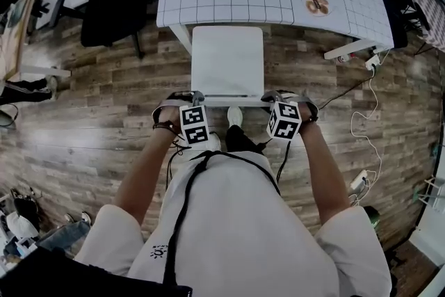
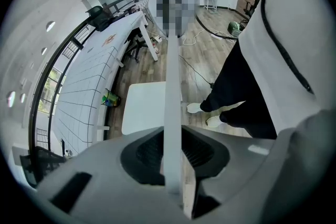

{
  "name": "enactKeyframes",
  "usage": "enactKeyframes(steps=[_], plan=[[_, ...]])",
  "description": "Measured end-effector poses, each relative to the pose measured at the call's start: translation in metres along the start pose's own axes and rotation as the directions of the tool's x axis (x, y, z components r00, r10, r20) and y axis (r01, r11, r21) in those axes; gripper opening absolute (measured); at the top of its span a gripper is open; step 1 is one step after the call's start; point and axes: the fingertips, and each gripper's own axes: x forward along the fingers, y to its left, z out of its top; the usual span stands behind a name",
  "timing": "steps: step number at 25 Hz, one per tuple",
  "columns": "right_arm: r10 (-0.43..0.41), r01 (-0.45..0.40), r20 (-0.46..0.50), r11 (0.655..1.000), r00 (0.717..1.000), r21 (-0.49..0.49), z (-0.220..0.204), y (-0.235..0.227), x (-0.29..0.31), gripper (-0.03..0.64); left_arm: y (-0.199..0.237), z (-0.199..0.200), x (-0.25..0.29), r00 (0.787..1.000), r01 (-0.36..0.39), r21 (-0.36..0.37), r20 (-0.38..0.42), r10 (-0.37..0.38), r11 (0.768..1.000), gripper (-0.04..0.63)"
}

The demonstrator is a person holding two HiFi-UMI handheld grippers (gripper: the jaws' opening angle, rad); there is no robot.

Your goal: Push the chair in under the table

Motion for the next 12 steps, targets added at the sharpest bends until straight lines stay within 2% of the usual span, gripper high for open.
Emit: enactKeyframes(steps=[12], plan=[[0.005, -0.004, 0.02, 1.0, 1.0, -0.027, -0.007, -0.048, 0.001, 0.091, 0.043, 0.007, 0.007, 1.0, -0.012, -0.02, -0.007, 0.012, 1.0, 0.097]])
